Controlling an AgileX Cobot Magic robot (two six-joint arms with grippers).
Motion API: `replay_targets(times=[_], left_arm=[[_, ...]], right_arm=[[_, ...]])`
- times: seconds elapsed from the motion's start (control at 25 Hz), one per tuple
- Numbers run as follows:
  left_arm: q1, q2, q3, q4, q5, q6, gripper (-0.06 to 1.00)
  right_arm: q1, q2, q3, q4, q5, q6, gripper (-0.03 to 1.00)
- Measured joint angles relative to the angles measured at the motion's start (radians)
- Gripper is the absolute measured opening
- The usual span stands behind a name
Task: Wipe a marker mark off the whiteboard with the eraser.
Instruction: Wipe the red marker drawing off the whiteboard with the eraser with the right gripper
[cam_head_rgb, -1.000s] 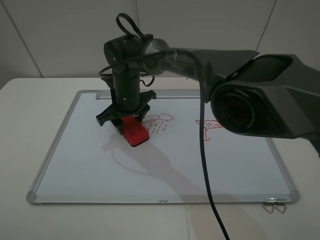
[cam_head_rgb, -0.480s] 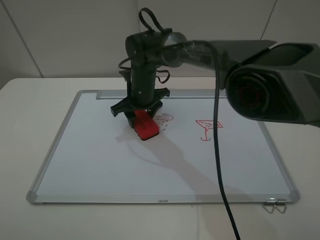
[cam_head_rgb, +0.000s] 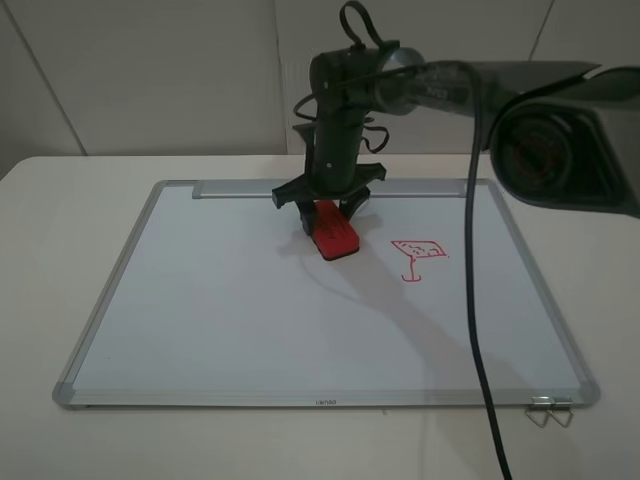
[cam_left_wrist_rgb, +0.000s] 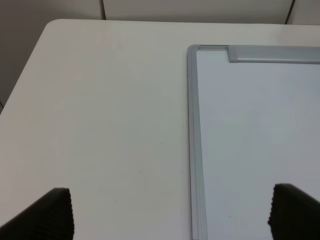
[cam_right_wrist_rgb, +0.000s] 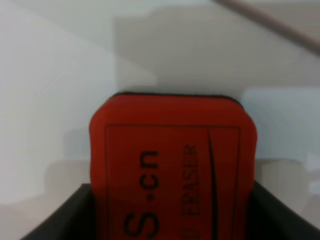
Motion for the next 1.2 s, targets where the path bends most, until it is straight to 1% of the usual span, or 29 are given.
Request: replay_targets(times=[0.16,0.44,0.76,0.88,1.04,1.2], left_arm=[[0.0,0.0,0.0,0.0,0.0,0.0,0.78],[0.0,0.0,0.0,0.0,0.0,0.0,0.78],[0.0,0.0,0.0,0.0,0.0,0.0,0.78],[0.0,0.0,0.0,0.0,0.0,0.0,0.78],[0.0,0.0,0.0,0.0,0.0,0.0,0.78],[0.0,0.0,0.0,0.0,0.0,0.0,0.78]], right_arm=[[-0.048,0.0,0.0,0.001,0.003,0.0,0.5],[-0.098,0.0,0.0,0.005,0.005,0.0,0.5],[-0.101,0.0,0.0,0.02,0.007,-0.003,0.5],[-0.088,0.0,0.0,0.013,0.007,-0.003,0.5],[-0.055,0.0,0.001,-0.022,0.004,-0.008,0.5],[0.009,0.0,0.002,0.0,0.007,-0.014,0.5]])
